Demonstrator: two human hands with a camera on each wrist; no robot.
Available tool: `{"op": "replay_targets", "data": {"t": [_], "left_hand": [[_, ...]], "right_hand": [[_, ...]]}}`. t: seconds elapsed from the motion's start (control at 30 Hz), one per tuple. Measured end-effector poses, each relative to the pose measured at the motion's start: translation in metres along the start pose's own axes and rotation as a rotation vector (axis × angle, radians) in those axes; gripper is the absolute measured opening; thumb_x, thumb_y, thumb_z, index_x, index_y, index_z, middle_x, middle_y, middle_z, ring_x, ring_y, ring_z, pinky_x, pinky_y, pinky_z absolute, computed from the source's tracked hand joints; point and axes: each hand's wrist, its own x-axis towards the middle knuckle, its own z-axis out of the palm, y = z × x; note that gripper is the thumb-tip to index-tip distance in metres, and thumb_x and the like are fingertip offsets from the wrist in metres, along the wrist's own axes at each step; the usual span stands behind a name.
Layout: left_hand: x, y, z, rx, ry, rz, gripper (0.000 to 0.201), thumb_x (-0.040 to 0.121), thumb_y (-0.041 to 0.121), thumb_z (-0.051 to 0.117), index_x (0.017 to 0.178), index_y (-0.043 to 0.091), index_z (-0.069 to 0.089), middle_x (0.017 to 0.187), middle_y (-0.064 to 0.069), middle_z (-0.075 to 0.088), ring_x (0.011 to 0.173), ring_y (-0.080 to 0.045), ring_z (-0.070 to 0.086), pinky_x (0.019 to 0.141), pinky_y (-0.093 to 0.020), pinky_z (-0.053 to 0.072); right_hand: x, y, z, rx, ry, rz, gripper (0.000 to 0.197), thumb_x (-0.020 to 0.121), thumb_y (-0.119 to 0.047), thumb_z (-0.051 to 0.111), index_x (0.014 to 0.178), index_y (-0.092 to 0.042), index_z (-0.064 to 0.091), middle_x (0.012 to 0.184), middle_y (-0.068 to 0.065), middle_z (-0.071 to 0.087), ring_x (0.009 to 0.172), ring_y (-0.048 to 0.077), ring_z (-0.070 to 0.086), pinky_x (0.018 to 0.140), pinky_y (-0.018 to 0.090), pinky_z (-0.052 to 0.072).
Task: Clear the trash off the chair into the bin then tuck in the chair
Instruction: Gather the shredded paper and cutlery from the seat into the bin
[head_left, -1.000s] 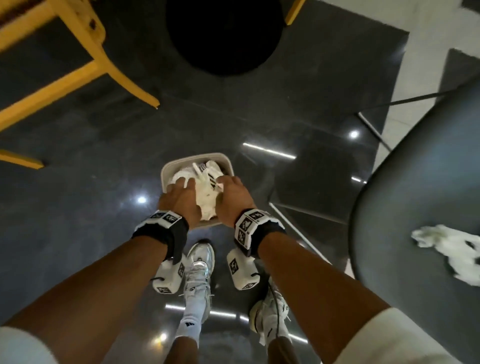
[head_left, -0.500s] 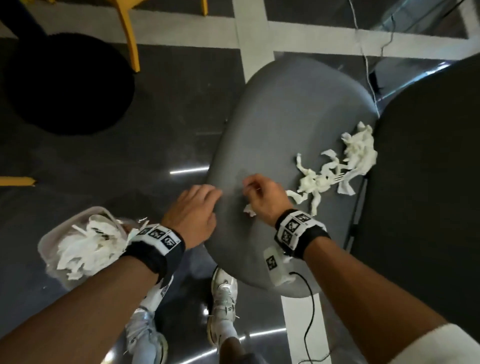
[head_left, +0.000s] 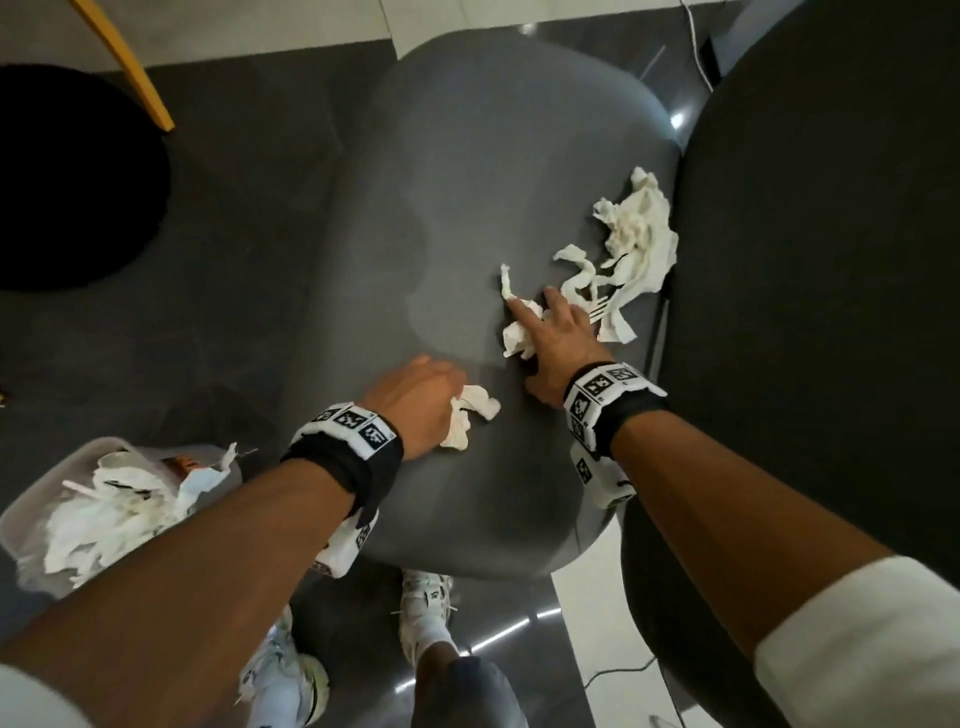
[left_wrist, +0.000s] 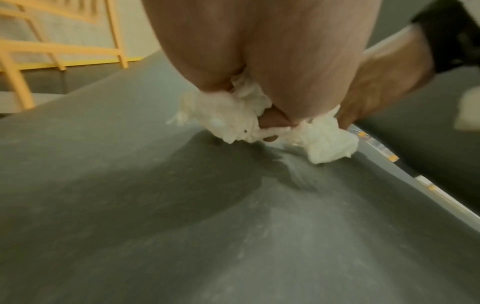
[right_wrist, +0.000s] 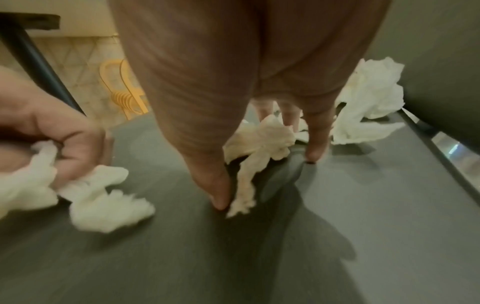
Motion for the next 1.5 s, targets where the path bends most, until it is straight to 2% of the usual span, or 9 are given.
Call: {"op": "replay_targets", "data": {"t": [0.17, 0.37, 0.47, 0.63, 0.8, 1.03, 1.27, 1.4, 1.5], "left_hand": [[-0.014, -0.018, -0.01, -0.218, 0.121, -0.238, 0.014, 0.087, 0.012, 0.05, 0.096, 0.012, 0.061, 0.103, -0.009, 0.065, 0.097, -0.032, 0.056, 0.081, -0.042, 0.048], [-0.033, -0.036, -0.013, -0.567, 0.307, -0.446, 0.017, 0.087, 0.007, 0.043, 0.09, 0.013, 0.058, 0.087, -0.007, 0.064, 0.082, -0.03, 0.057, 0.065, -0.032, 0.038], [-0.053, -0.054, -0.017, -0.693, 0.385, -0.52, 0.012, 0.087, 0.01, 0.048, 0.089, 0.012, 0.06, 0.08, 0.0, 0.061, 0.078, -0.024, 0.055, 0.06, -0.03, 0.035], [-0.105, -0.105, -0.014, -0.849, 0.481, -0.548, 0.009, 0.093, 0.018, 0.056, 0.096, 0.019, 0.064, 0.091, 0.002, 0.066, 0.087, -0.019, 0.06, 0.072, -0.026, 0.038], [-0.182, -0.193, 0.011, -0.882, 0.582, -0.71, 0.01, 0.091, 0.019, 0.058, 0.098, 0.024, 0.063, 0.101, -0.004, 0.071, 0.092, -0.024, 0.064, 0.074, -0.027, 0.042], [-0.279, -0.327, 0.092, -0.958, 0.528, -0.893, 0.029, 0.092, 0.013, 0.049, 0.115, 0.015, 0.067, 0.112, -0.002, 0.07, 0.105, -0.022, 0.064, 0.088, -0.029, 0.047], [-0.277, -0.402, 0.192, -1.138, 0.358, -0.954, 0.039, 0.095, 0.011, 0.039, 0.129, 0.003, 0.057, 0.138, -0.016, 0.056, 0.128, -0.034, 0.049, 0.102, -0.033, 0.038], [-0.247, -0.421, 0.23, -1.143, 0.286, -0.971, 0.038, 0.098, 0.01, 0.037, 0.13, 0.001, 0.057, 0.137, -0.017, 0.055, 0.126, -0.033, 0.051, 0.099, -0.032, 0.038], [-0.228, -0.428, 0.241, -1.104, 0.172, -0.979, 0.032, 0.1, 0.015, 0.04, 0.12, 0.001, 0.06, 0.122, -0.015, 0.062, 0.101, -0.029, 0.057, 0.08, -0.033, 0.04]], "right_hand": [[-0.007, -0.013, 0.005, -0.023, 0.002, -0.095, 0.054, 0.087, 0.003, 0.053, 0.137, -0.01, 0.04, 0.14, 0.02, 0.038, 0.123, 0.042, 0.047, 0.099, 0.047, 0.045], [-0.022, -0.063, 0.025, 0.095, 0.013, -0.179, 0.04, 0.097, -0.015, 0.05, 0.136, -0.006, 0.046, 0.13, 0.021, 0.052, 0.112, 0.043, 0.058, 0.094, 0.045, 0.049], [-0.027, -0.114, 0.026, 0.32, 0.046, -0.194, 0.037, 0.096, -0.025, 0.056, 0.129, -0.01, 0.054, 0.126, 0.015, 0.059, 0.113, 0.036, 0.059, 0.094, 0.039, 0.049], [-0.03, -0.223, 0.043, 0.418, 0.046, -0.283, 0.017, 0.095, -0.017, 0.054, 0.104, -0.007, 0.064, 0.101, 0.016, 0.069, 0.093, 0.037, 0.065, 0.072, 0.03, 0.044], [-0.037, -0.336, 0.077, 0.417, -0.063, -0.326, 0.021, 0.095, -0.016, 0.052, 0.105, -0.005, 0.066, 0.106, 0.016, 0.072, 0.099, 0.034, 0.067, 0.085, 0.04, 0.054], [-0.019, -0.48, 0.183, 0.374, -0.191, -0.381, 0.029, 0.096, -0.021, 0.055, 0.122, -0.009, 0.061, 0.119, 0.012, 0.069, 0.111, 0.031, 0.065, 0.098, 0.041, 0.051], [0.036, -0.531, 0.298, 0.409, -0.145, -0.292, 0.029, 0.096, -0.021, 0.057, 0.124, -0.018, 0.057, 0.116, 0.004, 0.069, 0.106, 0.024, 0.066, 0.092, 0.035, 0.054], [0.07, -0.533, 0.354, 0.143, -0.192, -0.284, 0.024, 0.096, -0.022, 0.055, 0.116, -0.012, 0.065, 0.113, 0.01, 0.071, 0.106, 0.031, 0.067, 0.093, 0.04, 0.055], [0.082, -0.533, 0.375, -0.046, -0.26, -0.303, 0.023, 0.099, -0.024, 0.051, 0.113, -0.013, 0.064, 0.116, 0.013, 0.069, 0.11, 0.033, 0.065, 0.091, 0.037, 0.053]]}}
